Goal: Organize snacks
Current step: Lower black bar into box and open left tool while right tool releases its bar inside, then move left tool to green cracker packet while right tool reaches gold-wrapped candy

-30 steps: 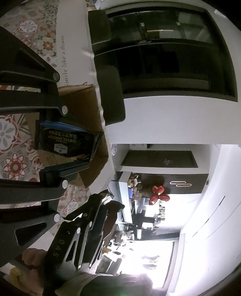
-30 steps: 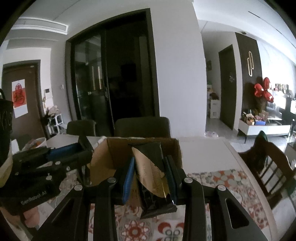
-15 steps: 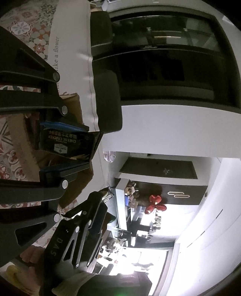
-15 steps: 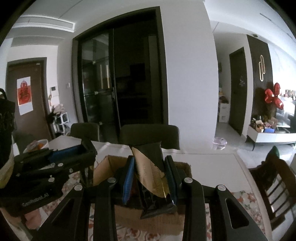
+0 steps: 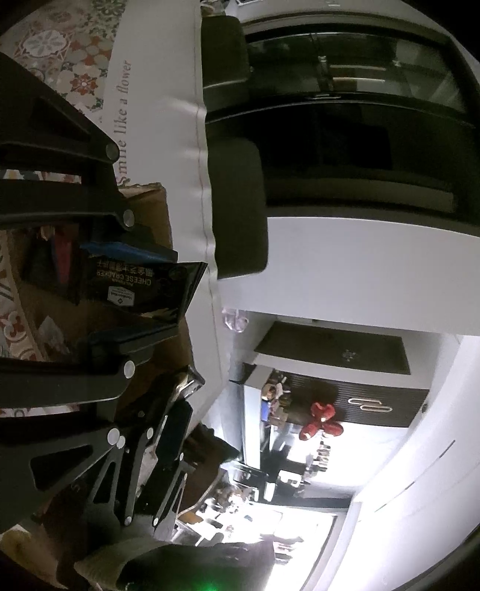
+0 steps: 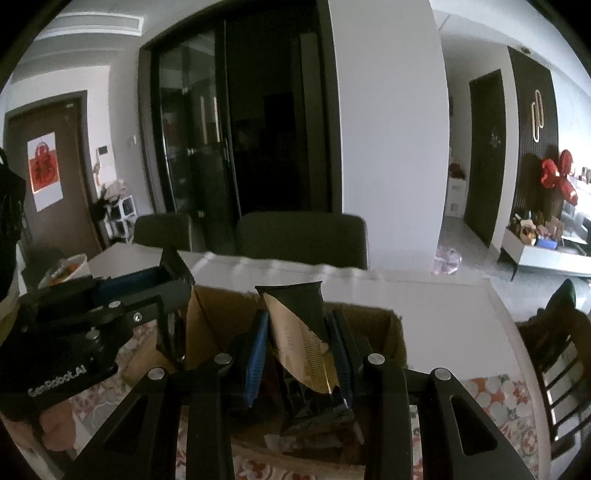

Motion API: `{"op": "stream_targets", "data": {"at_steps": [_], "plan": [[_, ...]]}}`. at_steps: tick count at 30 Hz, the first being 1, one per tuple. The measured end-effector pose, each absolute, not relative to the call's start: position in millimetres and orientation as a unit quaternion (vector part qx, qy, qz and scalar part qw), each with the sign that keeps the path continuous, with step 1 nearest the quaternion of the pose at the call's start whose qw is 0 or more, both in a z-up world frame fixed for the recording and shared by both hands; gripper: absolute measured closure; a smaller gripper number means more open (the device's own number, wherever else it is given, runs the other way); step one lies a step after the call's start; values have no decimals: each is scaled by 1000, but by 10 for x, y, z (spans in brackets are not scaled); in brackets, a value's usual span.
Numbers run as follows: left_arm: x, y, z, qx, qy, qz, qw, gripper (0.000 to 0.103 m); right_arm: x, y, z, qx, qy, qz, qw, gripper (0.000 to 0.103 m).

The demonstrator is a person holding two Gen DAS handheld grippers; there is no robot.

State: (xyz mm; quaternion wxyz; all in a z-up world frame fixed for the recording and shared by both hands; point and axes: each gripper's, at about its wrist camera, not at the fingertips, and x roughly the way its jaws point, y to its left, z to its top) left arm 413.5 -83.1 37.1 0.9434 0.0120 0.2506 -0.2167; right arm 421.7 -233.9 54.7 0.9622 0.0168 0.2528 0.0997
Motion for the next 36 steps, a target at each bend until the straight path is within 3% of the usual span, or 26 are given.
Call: {"op": "stream_targets", "data": {"at_steps": [4,8,15,36], "plan": [[4169,-851,317,20,256,-212,943,60,4270,-2367,449,18,270,100,957,68],[4126,-852,304,27,253,-207,945,49,4247,-2376,430,14,273,93,957,47],[3919,-847,344,46,239,-184,952,41,4069,-2411,502,12,264,76,961,45],[2900,-925,275,84,224,-184,954,38,3009,-2543,646,5,219,17,975,42]]}}
